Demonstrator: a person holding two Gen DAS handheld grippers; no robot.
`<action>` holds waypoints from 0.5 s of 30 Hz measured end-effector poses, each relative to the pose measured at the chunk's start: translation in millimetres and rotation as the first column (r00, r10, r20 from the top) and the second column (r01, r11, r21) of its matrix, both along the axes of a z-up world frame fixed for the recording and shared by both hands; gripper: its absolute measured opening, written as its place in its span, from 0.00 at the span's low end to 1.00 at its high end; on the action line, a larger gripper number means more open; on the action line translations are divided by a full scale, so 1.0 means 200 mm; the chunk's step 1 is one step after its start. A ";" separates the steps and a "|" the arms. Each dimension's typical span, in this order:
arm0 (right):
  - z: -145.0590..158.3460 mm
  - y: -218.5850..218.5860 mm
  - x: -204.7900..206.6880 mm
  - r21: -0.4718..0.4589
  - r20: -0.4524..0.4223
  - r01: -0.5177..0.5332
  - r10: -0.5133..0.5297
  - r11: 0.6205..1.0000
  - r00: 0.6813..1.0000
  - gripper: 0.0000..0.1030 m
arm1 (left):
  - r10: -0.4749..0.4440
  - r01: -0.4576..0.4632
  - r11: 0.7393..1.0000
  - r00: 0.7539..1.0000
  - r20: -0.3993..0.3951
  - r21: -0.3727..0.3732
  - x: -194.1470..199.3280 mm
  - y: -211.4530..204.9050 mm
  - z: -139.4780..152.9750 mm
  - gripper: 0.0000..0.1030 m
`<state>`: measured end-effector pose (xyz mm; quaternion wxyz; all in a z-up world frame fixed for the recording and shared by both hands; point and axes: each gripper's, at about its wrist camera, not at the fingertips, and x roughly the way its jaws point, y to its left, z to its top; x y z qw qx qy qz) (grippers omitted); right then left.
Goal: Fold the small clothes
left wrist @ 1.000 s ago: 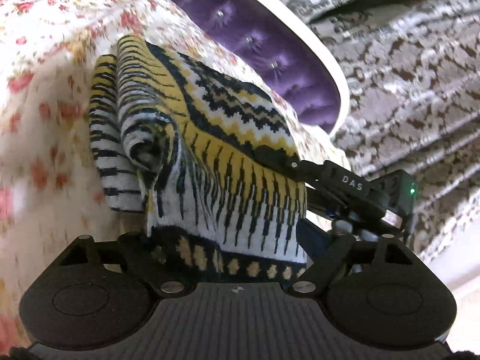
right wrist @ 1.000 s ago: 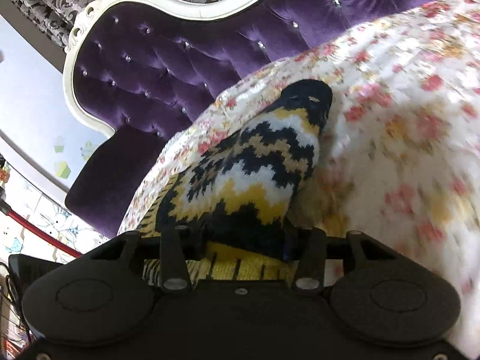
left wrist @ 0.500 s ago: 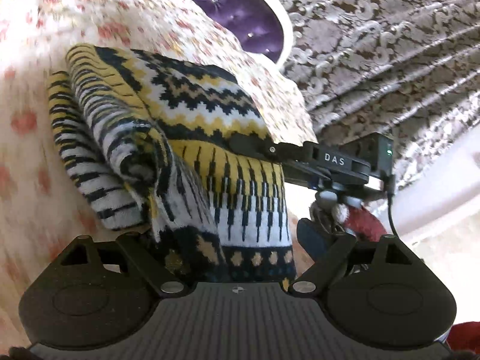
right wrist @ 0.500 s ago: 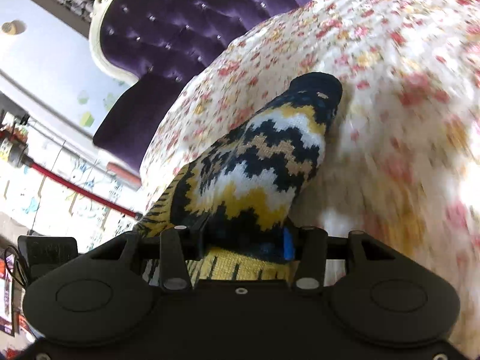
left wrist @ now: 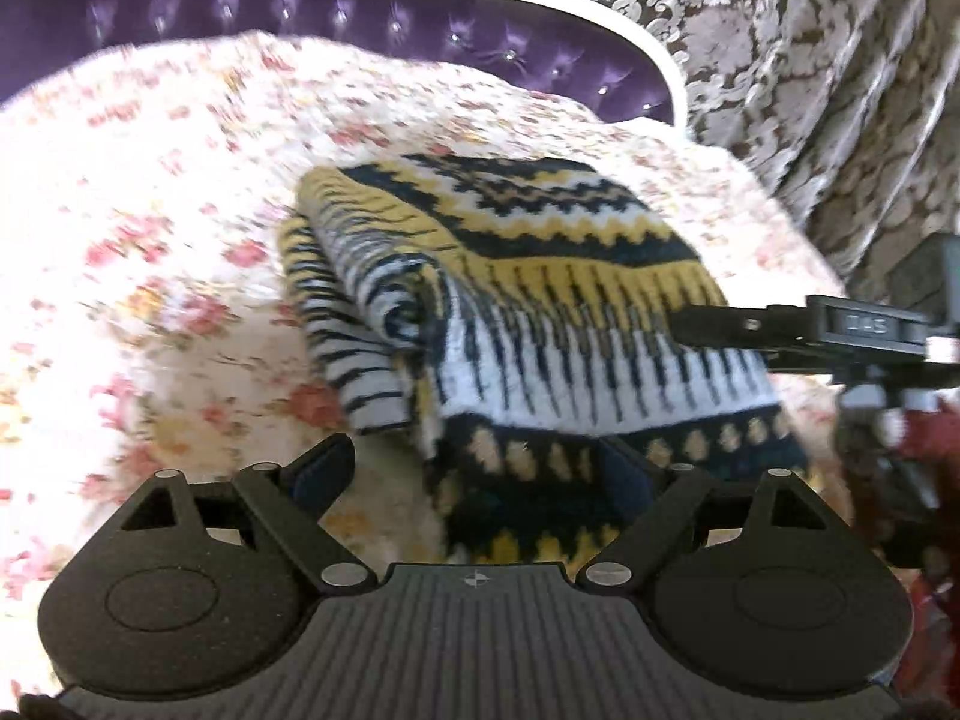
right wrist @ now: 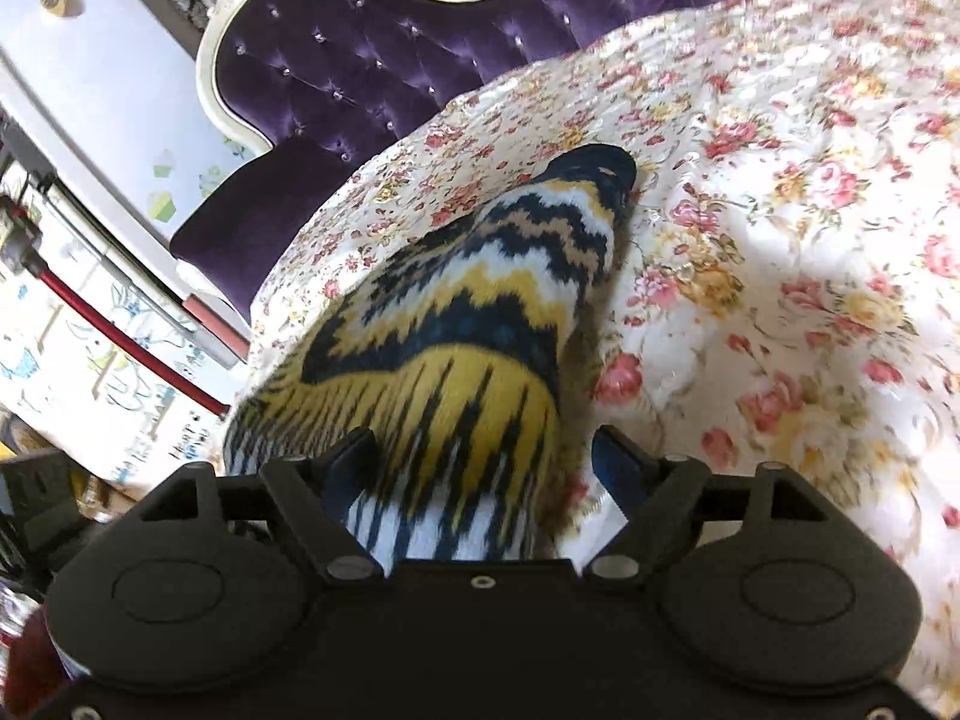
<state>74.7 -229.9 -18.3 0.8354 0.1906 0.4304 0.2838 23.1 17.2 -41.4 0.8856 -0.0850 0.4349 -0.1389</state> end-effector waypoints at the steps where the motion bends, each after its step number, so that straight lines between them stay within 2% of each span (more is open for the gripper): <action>1: 0.01 0.01 -0.02 -0.017 0.015 0.000 0.000 1.000 1.000 0.81 | 0.009 -0.009 1.000 1.000 0.007 0.017 -0.02 -0.01 0.01 0.85; 3: 0.02 0.00 -0.07 -0.045 0.035 -0.004 0.005 0.999 0.999 0.89 | 0.054 -0.055 0.998 0.998 0.020 0.019 -0.05 0.00 0.03 0.85; 4: 0.04 0.00 -0.10 -0.062 0.048 -0.008 0.011 0.998 0.999 0.99 | 0.079 -0.080 0.997 0.996 0.031 0.017 -0.06 0.00 0.04 0.85; 10: 0.18 -0.02 -0.20 -0.101 0.191 0.042 -0.022 0.994 0.981 1.00 | 0.190 -0.215 0.969 0.963 0.193 0.119 -0.14 0.01 0.22 0.85; 13: 0.25 -0.01 -0.20 -0.134 0.268 0.114 -0.075 0.984 0.961 1.00 | 0.214 -0.277 0.937 0.936 0.279 0.211 -0.08 -0.05 0.28 0.85; 15: 0.27 0.04 -0.17 -0.205 0.304 0.177 -0.109 0.963 0.946 1.00 | 0.223 -0.311 0.913 0.923 0.314 0.266 -0.03 -0.07 0.29 0.85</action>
